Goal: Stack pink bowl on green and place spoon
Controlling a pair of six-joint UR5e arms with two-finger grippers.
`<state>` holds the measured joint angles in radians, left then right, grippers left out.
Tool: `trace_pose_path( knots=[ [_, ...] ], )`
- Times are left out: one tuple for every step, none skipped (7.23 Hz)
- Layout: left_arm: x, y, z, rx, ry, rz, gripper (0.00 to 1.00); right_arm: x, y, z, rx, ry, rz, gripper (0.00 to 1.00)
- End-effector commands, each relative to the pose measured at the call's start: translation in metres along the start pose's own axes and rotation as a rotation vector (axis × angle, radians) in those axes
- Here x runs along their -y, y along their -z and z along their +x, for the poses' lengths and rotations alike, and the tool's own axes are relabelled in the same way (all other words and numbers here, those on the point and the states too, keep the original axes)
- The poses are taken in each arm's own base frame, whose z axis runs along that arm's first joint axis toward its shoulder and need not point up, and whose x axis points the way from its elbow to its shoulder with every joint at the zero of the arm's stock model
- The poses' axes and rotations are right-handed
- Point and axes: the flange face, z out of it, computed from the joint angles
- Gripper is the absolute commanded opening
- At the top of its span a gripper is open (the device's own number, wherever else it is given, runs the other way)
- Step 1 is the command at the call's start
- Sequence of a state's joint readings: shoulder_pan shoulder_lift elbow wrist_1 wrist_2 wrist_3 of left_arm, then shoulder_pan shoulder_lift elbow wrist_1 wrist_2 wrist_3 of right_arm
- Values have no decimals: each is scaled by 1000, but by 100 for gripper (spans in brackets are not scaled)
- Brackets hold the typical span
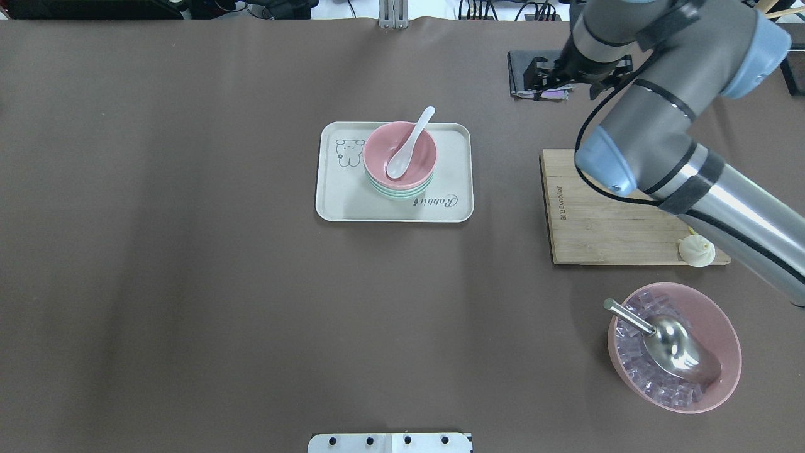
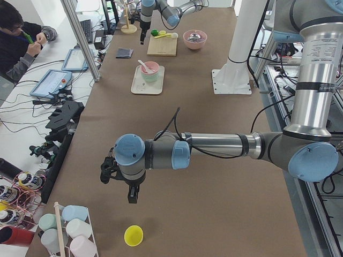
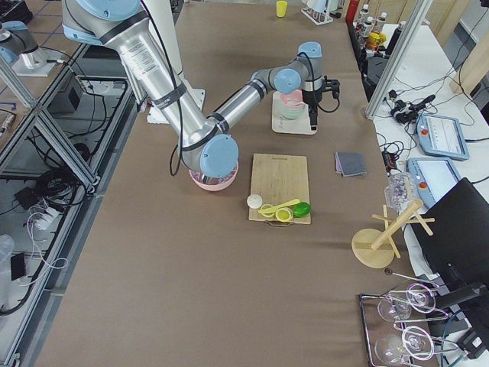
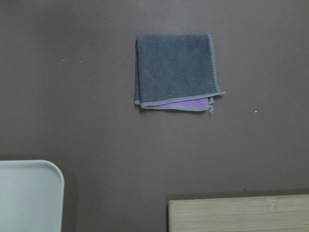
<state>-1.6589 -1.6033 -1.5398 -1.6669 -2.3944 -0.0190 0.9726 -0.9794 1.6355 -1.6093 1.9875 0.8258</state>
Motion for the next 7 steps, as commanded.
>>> trace_pose_path(
  knots=[
    [-12,-25,17,-3,-61,11,98,4,22,133,44,84,-52,100],
    [-11,-28,21,-7,-66,5,98,5,29,205,64,106,-80,100],
    [-11,-29,23,-12,-69,1,98,-12,21,273,37,161,-105,100],
    [-10,-30,24,-14,-69,-3,98,-33,12,336,8,182,-135,100],
    [-9,-32,26,-13,-71,-8,98,-57,3,392,-9,196,-170,100],
    [-9,-33,27,-10,-72,-11,98,-77,-12,443,-20,198,-213,100],
    [-10,-39,29,-3,-80,-21,98,-100,-26,487,-17,231,-254,100]
  ],
)
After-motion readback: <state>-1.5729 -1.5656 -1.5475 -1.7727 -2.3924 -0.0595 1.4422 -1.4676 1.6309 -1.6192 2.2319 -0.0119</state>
